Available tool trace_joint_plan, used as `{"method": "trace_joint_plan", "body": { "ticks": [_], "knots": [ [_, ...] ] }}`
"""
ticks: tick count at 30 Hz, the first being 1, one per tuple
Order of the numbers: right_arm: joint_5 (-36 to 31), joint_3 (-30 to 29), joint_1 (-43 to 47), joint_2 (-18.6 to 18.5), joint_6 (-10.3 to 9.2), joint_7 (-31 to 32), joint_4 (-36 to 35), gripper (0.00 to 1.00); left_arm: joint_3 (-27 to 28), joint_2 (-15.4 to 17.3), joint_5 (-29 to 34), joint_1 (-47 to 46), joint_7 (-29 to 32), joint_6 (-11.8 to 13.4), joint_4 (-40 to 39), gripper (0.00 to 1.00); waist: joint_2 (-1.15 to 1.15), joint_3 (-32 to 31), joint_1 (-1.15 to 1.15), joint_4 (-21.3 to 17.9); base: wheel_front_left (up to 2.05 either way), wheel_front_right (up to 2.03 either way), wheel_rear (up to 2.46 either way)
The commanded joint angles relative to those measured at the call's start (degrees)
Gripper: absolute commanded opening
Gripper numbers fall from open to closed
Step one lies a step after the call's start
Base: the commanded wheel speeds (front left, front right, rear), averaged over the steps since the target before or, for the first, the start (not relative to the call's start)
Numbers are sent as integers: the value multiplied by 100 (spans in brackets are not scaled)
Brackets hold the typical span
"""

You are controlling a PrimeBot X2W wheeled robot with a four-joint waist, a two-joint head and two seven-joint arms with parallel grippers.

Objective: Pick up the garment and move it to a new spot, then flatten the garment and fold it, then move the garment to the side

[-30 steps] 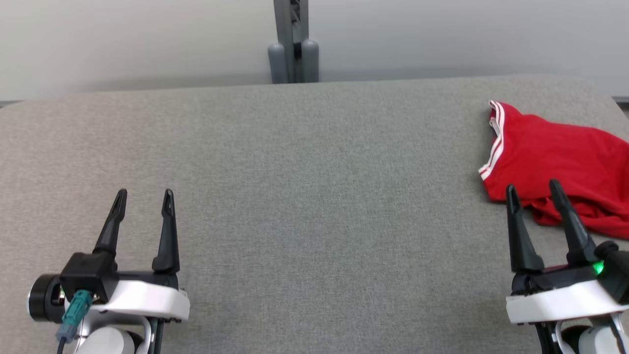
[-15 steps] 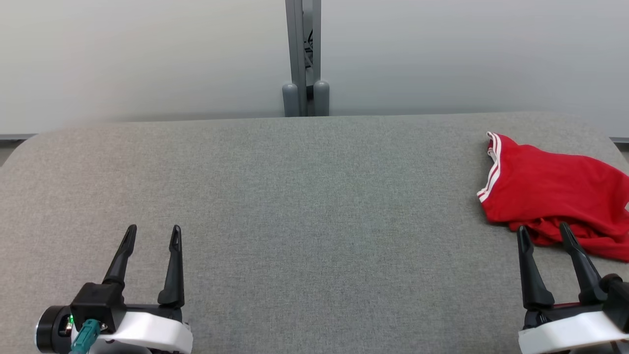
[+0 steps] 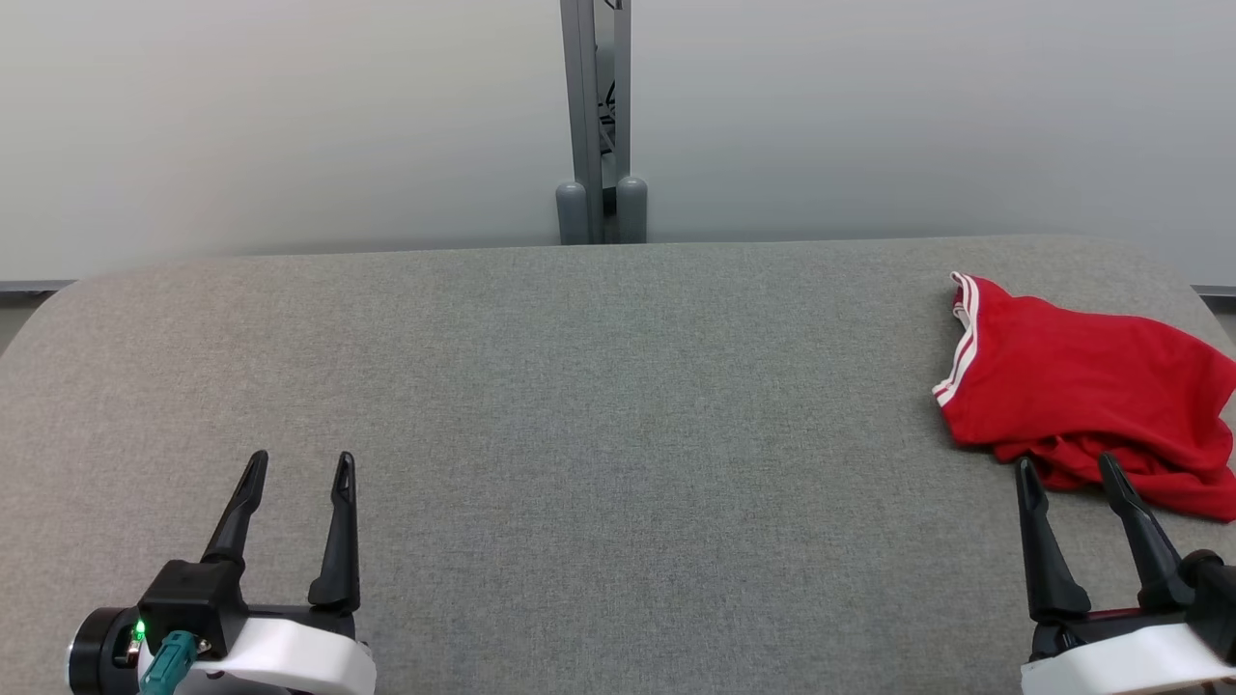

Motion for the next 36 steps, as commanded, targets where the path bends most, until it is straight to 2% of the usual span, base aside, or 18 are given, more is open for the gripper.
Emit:
{"method": "trace_joint_plan", "body": {
  "ticks": [1, 14, 15, 18, 26, 36],
  "knots": [
    [40, -27, 55, -14, 0, -5, -45, 100, 0, 46, -14, 49, 12, 33, -20, 100, 0, 0, 0, 8, 0, 0, 0],
    [67, -81, 60, -13, 0, 30, -80, 100, -57, 34, -16, 25, 23, 63, -3, 100, 0, 13, 0, 77, 0, 0, 0],
    [43, -53, 23, 1, -1, 19, -46, 0, -66, 6, -18, 2, 27, 32, -1, 0, 0, 13, 0, 78, 0, 0, 0],
    [84, -12, 87, 45, -1, 16, 71, 0, -118, -113, -51, 96, 41, 9, 94, 0, 0, 12, 0, 79, 0, 0, 0],
    [1205, -151, 430, -91, -1, 205, -179, 0, -51, -291, -677, 489, 24, -291, -207, 0, 0, 14, 0, 72, 0, 0, 0],
    [2392, -508, 760, -42, -1, 711, -376, 0, 14, -478, -1388, 929, -2, -628, -556, 0, 0, 17, 0, 66, 0, 0, 0]
  ]
}}
